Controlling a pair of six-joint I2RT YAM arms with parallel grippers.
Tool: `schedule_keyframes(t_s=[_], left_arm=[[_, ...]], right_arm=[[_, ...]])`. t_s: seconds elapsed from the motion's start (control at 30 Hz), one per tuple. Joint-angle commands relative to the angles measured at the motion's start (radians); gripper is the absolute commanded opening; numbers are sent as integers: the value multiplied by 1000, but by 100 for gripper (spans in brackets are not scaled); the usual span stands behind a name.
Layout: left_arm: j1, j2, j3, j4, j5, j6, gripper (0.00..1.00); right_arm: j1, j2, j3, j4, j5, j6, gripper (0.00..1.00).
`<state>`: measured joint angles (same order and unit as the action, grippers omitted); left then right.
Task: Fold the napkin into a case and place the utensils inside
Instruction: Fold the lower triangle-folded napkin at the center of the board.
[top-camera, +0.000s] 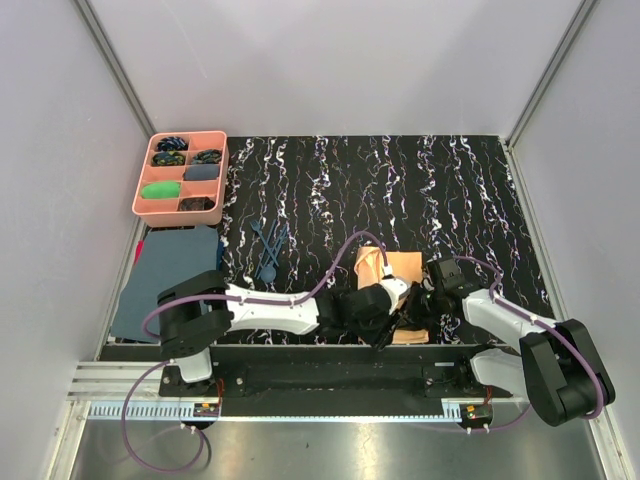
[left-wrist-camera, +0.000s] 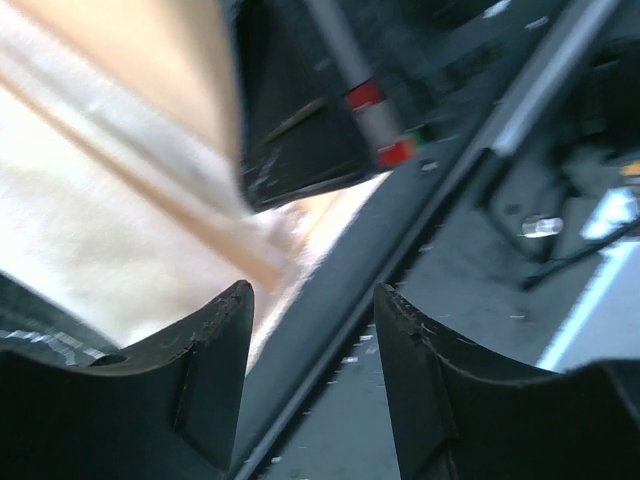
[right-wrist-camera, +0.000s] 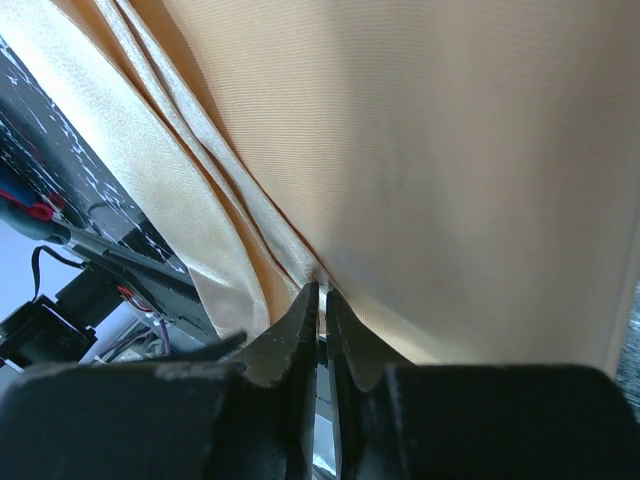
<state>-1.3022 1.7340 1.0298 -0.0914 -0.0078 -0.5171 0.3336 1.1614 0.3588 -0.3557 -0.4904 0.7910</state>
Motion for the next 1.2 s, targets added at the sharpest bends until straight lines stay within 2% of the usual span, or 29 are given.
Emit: schedule_keyframes(t_s=[0.0, 0.2, 0.3, 0.5, 0.8, 1.17], left_arm=[[-14, 25, 42, -68, -119, 68, 55], [-25, 47, 45, -82, -155, 81, 56], [-25, 55, 56, -82, -164, 81, 52], [-25, 42, 62, -87, -179, 62, 30], [-25, 7, 73, -68, -132, 46, 10], [-26, -2, 88, -45, -87, 31, 9]], right_arm=[[2, 12, -9, 20, 9, 4, 15], [2, 17, -11, 24, 4, 5, 15], [2, 15, -11, 27, 3, 7, 15], [2, 21, -9, 29, 0, 4, 13], [2, 27, -14, 43, -22, 7, 9], [2, 37, -15, 50, -27, 4, 8]])
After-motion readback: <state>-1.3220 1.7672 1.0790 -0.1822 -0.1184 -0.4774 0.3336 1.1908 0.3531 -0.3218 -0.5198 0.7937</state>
